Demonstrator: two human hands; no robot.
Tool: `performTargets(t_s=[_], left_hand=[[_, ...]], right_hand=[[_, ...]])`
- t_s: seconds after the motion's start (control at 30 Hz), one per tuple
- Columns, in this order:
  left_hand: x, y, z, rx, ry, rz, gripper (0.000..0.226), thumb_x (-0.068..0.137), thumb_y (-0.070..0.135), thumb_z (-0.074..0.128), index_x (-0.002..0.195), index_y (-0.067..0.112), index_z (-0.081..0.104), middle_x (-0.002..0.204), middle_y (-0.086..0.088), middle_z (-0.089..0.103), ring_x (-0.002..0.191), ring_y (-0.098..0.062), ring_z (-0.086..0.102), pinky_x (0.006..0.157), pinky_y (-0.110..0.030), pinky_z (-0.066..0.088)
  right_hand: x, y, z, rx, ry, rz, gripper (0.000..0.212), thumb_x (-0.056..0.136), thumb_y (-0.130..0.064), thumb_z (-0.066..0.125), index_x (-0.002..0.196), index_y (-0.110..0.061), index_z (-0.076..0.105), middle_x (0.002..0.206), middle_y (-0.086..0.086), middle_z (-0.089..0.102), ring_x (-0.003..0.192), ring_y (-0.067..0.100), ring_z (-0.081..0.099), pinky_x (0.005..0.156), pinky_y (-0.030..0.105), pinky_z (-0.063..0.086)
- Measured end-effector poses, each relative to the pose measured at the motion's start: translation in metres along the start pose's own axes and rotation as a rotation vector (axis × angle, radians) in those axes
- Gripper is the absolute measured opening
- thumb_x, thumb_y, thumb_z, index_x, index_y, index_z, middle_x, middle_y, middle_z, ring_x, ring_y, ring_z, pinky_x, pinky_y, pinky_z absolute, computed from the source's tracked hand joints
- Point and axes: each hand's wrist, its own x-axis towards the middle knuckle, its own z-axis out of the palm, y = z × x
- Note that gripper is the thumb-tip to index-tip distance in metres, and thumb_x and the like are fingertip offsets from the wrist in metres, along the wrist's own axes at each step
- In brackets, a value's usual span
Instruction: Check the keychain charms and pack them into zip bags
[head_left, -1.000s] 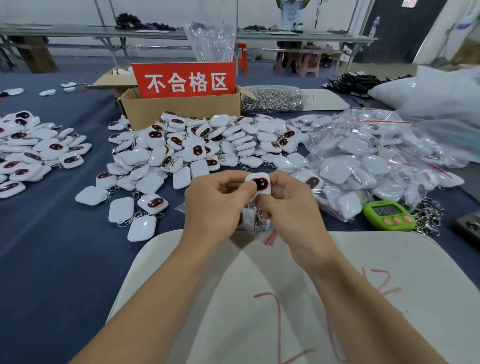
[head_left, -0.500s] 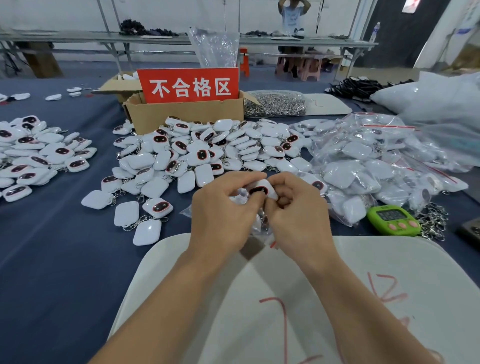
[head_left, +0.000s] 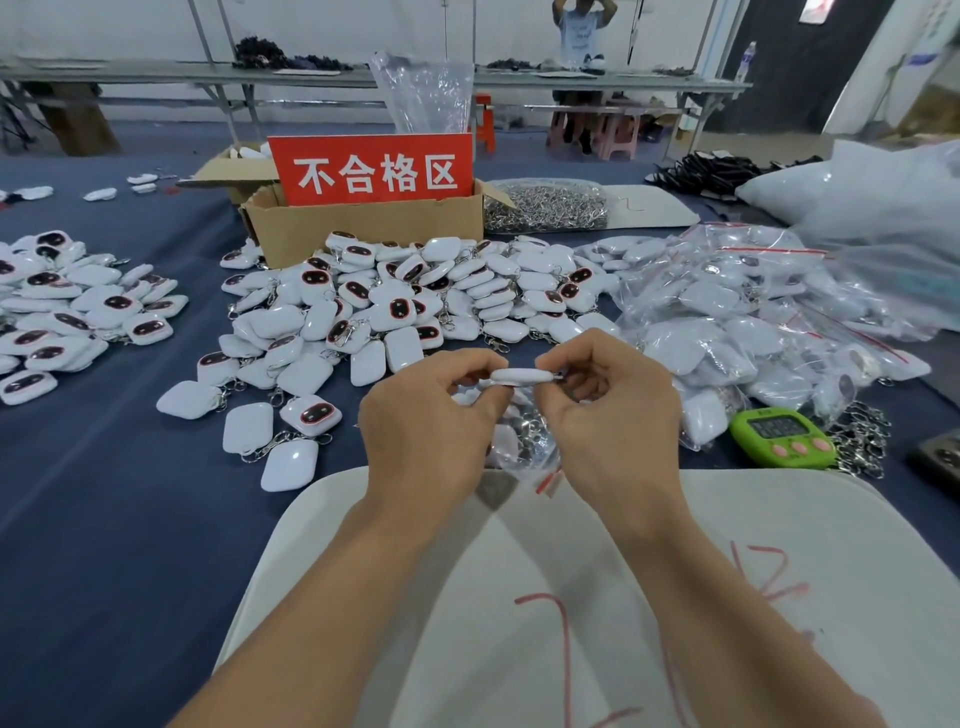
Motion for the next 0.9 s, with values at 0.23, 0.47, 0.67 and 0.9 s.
performTargets(t_s=[0.23,0.47,0.67,0.9], left_hand=[[0.003,0.005,-0.004,-0.323,-0.237,0.008,0.059,0.076,0.003,0.079,0.114,0.048,0.074,0.095,0.02,0.075,0.074,-0.005,0.073,0.062,-0.022,0.059],[0.003,0.0,-0.002,-0.34,-0.188,-0.094,0.006,0.081,0.042,0.079,0.087,0.042,0.081,0.066,0.004,0.074,0.046,-0.009,0.059,0.045,-0.041,0.059],[0.006,0.002,0.001,-0.396,-0.164,-0.109,0.013,0.085,0.024,0.082,0.087,0.037,0.082,0.066,0.006,0.074,0.052,-0.008,0.066,0.05,-0.022,0.051],[-0.007,0.003,0.006,0.376,-0.42,0.102,0.049,0.052,0.08,0.057,0.088,0.049,0.071,0.066,0.014,0.064,0.066,-0.001,0.056,0.055,-0.022,0.035]], right_hand=[[0.005,-0.003,-0.002,0.325,-0.048,0.236,0.017,0.087,-0.004,0.069,0.091,-0.02,0.07,0.063,0.002,0.068,0.054,0.015,0.058,0.052,0.03,0.049],[0.008,-0.002,-0.004,0.348,-0.216,0.264,0.024,0.091,-0.031,0.064,0.076,-0.014,0.072,0.063,0.005,0.061,0.051,0.015,0.049,0.047,0.021,0.038],[0.012,0.001,-0.008,0.316,-0.121,0.264,0.028,0.092,-0.018,0.071,0.066,-0.01,0.066,0.053,-0.001,0.057,0.05,0.009,0.048,0.053,0.019,0.041],[0.023,0.011,-0.02,0.299,0.071,0.336,0.009,0.081,-0.012,0.072,0.073,-0.016,0.073,0.06,0.007,0.068,0.052,0.014,0.059,0.064,0.036,0.048]])
